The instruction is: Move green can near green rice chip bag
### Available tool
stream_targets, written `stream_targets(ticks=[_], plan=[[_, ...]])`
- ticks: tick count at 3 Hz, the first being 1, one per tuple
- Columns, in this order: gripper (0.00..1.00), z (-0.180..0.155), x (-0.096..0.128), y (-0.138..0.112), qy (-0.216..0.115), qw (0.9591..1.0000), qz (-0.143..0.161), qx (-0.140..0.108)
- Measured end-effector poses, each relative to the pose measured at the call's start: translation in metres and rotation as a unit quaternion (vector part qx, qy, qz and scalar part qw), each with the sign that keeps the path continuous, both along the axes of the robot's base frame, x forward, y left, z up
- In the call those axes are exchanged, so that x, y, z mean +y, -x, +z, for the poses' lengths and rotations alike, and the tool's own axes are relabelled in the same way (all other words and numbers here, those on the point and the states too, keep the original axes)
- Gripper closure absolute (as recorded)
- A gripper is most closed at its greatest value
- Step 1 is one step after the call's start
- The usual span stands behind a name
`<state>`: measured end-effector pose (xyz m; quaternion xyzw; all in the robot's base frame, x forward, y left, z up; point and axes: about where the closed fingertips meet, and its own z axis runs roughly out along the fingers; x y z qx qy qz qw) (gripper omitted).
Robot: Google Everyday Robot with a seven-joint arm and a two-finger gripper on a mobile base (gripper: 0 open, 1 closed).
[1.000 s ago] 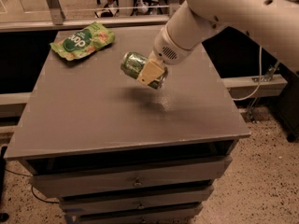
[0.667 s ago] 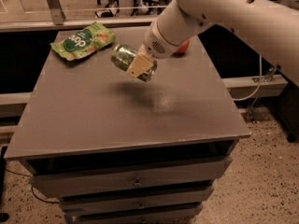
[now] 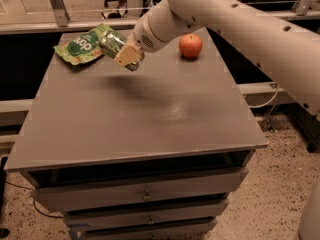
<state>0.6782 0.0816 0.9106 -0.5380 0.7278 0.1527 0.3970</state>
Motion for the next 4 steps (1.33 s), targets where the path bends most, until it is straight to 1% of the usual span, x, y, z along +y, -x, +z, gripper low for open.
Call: stream_targets(ticks=[1,2,3,4], plan=[[1.0,0.004,0.025,-0.039,-0.047,0.9983,0.004,-0.034],[1.0,0.009,0.047,-0.073,-0.098,0.9929,0.01,-0.067],[1.0,0.008,0.069,-0.096,-0.151,0.9855,0.015,-0.077],[1.0,-0.006,0.081,-0.109,-0.201,0.9774,0.012,-0.065]])
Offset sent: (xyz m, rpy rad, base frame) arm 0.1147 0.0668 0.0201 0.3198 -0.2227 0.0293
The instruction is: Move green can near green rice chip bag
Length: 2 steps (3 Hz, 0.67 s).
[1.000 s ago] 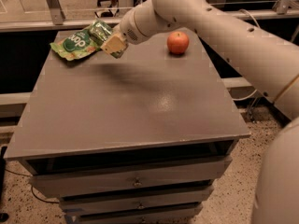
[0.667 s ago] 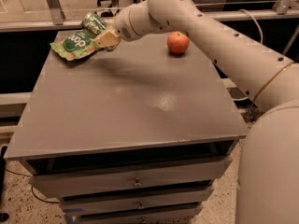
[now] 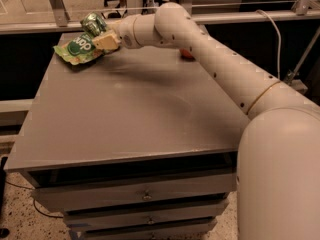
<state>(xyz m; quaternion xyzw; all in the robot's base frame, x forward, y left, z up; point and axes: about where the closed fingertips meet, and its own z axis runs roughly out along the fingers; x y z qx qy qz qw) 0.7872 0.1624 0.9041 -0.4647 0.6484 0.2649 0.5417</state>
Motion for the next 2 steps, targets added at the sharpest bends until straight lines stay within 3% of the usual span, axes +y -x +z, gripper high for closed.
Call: stream_targets(ticks=[2], plan=[[1.0,-0.0188,0.0091,-0.0159,-0.079,0.9968,0.0,0.016]])
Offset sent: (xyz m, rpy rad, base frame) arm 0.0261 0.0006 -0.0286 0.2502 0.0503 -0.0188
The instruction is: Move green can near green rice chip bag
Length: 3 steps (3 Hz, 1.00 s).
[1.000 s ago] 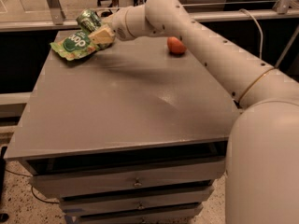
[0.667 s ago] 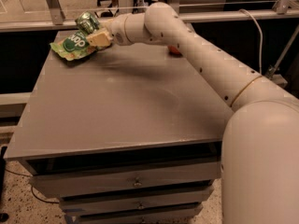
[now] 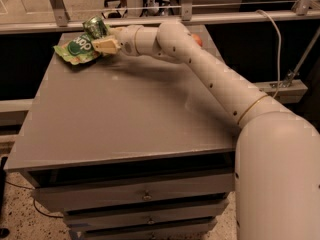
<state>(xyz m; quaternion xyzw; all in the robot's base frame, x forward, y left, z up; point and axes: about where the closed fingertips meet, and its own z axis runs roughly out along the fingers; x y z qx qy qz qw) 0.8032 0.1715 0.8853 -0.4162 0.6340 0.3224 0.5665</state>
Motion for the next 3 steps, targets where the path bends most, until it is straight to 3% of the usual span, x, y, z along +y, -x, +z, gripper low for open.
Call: stream_targets(ticks=[1,3], plan=[[1.0,-0.01,-0.002,-0.001,-0.009,0.9999,-0.002,0.01],[0.59,-0.028,-0.006,-0.003,0.005,0.9994,-0.004,0.035]])
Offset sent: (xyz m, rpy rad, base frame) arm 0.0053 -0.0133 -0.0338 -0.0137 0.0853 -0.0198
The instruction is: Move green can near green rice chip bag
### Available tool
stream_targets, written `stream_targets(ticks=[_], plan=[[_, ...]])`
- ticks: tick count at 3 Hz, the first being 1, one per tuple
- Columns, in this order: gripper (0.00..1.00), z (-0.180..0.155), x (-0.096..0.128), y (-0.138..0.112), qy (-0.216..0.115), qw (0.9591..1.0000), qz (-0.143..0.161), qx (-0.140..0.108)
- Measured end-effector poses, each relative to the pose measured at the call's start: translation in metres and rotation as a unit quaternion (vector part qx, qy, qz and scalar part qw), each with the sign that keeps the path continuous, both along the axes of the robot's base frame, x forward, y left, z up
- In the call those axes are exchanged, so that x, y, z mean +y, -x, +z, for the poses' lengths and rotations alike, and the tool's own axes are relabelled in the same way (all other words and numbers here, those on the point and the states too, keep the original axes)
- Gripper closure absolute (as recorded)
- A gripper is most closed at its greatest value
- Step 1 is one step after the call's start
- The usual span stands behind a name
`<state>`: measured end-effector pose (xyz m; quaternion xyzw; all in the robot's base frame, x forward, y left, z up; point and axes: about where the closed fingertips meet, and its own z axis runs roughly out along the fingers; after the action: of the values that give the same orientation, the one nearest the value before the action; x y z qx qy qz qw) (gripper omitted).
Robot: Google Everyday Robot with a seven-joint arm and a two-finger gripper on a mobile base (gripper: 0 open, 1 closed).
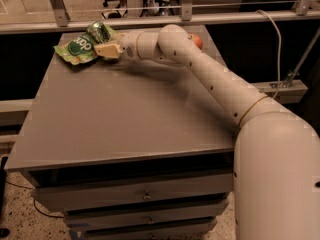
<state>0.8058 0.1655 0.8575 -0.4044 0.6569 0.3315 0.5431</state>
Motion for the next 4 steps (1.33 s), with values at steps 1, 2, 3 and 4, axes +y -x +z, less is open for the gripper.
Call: stream_targets(ticks=[1,2,3,4], plan=[[0.37,0.001,0.0,0.0,0.0,1.0,0.0,0.0],[0.13,0.001,0.0,0.0,0.0,1.0,0.0,0.0],[0.0,-0.011,-0.008,0.004,0.005,0.9998,-0.008,0.015],[0.0,-0.021,-0.016,0.008,0.008,0.9995,-0.015,0.027]])
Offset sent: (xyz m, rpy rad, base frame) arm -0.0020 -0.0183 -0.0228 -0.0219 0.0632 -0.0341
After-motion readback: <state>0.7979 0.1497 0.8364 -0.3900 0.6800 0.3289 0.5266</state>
